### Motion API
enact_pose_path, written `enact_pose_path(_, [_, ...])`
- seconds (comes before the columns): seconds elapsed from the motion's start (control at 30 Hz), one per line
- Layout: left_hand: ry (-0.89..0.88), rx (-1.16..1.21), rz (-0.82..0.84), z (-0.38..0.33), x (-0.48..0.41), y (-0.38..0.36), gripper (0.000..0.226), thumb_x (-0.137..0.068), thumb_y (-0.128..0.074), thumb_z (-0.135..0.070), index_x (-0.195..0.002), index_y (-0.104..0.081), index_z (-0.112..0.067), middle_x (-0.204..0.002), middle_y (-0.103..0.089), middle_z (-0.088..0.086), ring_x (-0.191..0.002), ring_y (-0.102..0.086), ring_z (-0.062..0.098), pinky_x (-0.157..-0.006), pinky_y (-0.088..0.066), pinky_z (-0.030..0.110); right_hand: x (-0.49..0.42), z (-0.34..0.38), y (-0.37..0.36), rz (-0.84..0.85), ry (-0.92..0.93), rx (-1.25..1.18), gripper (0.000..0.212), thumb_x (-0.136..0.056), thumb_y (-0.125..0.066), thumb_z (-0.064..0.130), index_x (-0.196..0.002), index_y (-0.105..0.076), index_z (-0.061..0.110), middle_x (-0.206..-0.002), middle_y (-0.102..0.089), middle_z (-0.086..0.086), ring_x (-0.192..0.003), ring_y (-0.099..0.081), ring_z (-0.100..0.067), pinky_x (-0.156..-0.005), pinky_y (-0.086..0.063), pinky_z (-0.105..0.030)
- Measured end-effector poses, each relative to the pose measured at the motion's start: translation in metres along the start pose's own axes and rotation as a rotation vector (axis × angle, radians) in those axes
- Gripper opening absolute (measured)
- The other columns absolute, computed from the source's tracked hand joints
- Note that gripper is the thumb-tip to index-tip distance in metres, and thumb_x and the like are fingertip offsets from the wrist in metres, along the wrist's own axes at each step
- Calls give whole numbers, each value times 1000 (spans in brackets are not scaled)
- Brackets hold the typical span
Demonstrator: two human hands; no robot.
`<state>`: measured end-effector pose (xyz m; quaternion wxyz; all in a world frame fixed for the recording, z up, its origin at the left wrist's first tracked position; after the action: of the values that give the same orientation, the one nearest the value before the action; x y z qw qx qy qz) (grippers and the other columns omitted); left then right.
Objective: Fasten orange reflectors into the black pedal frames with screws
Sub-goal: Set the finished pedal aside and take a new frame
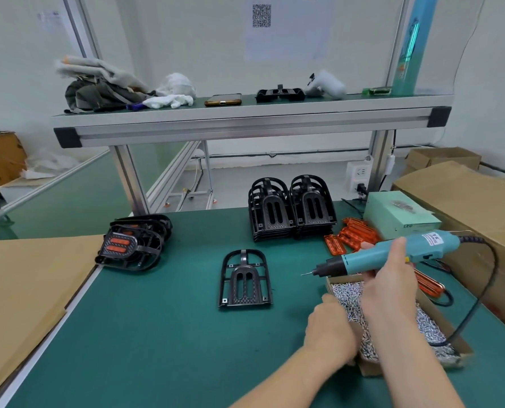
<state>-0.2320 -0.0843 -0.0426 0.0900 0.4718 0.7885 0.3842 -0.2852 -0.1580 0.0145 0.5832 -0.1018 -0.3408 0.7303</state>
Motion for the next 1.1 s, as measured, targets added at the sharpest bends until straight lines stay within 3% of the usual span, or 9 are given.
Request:
enact_pose_path(0.07, [-16, -32, -7, 6, 2, 2, 20, -88, -52, -16, -97, -34, -14, -121, -60, 19, -113, -57, 39, -87, -47, 43, -9, 17, 16, -116, 213, 57, 4, -108, -44, 35, -108, -46, 38, -93, -68, 24, -78, -62, 14, -74, -50, -15])
enact_pose_path(0.17, [-46, -88, -10, 20, 12, 12, 14, -88, -48, -17, -97, -37, -15, -114, -62, 15, -105, -59, 37, -85, -48, 43, -15, 37, 17, -75, 338, 88, 32, -105, -46, 48, -119, -50, 19, -99, -73, -5, -91, -69, -9, -83, -55, -27])
enact_pose_path(0.3, [-81, -92, -21, 56, 33, 31, 8, -89, -47, -21, -96, -43, -17, -94, -63, 5, -86, -61, 25, -72, -51, 41, -22, 49, 18, -30, 422, 106, 37, -105, -45, 47, -127, -49, 17, -92, -73, -3, -85, -68, -8, -81, -54, -28])
enact_pose_path(0.4, [-88, -124, -51, 84, 51, 51, 8, -89, -48, -25, -87, -40, -24, -82, -59, -3, -73, -54, 18, -64, -42, 35, -24, 55, 18, -37, 432, 101, 36, -106, -44, 44, -127, -47, 15, -79, -74, 5, -85, -69, -7, -86, -56, -30])
enact_pose_path(0.5, [-51, -161, -72, 110, 70, 72, 9, -87, -48, -27, -94, -44, -24, -82, -62, -2, -77, -57, 21, -70, -47, 35, -26, 56, 18, -16, 425, 86, 35, -107, -44, 43, -129, -46, 16, -73, -74, 9, -85, -69, -7, -92, -56, -30])
enact_pose_path(0.67, [38, -268, -177, 147, 96, 110, 18, -87, -49, -33, -103, -43, -26, -90, -65, 1, -88, -60, 23, -76, -49, 31, -26, 44, 15, -37, 391, 82, 30, -106, -46, 45, -120, -49, 19, -90, -71, -3, -88, -68, -11, -97, -53, -35])
enact_pose_path(0.83, [107, -361, -294, 173, 104, 137, 14, -88, -46, -33, -100, -41, -28, -83, -62, -2, -83, -61, 21, -72, -49, 31, -25, 20, 13, -42, 342, 81, 26, -105, -46, 47, -111, -49, 22, -82, -73, 3, -90, -66, -11, -105, -50, -38])
enact_pose_path(1.0, [151, -431, -404, 197, 101, 165, 10, -90, -44, -35, -94, -39, -29, -76, -60, -4, -74, -60, 16, -69, -51, 33, -24, 4, 8, -45, 310, 82, 21, -107, -45, 44, -105, -49, 23, -67, -72, 14, -81, -67, -6, -92, -55, -32])
enact_pose_path(1.1, [176, -446, -458, 211, 98, 181, 8, -90, -44, -34, -94, -39, -29, -74, -58, -6, -69, -58, 14, -66, -51, 32, -25, 0, 8, -53, 300, 83, 20, -106, -46, 43, -104, -50, 24, -81, -71, 5, -82, -68, -7, -91, -56, -32])
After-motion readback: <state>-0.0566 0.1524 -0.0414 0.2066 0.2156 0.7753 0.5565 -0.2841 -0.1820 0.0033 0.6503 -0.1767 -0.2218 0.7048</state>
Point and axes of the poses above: each hand's wrist, its own x-axis away from the middle knuckle, its own y-axis out of the back of the hand, z = x × y, the point moved 6 cm from there along -x, towards the middle knuckle
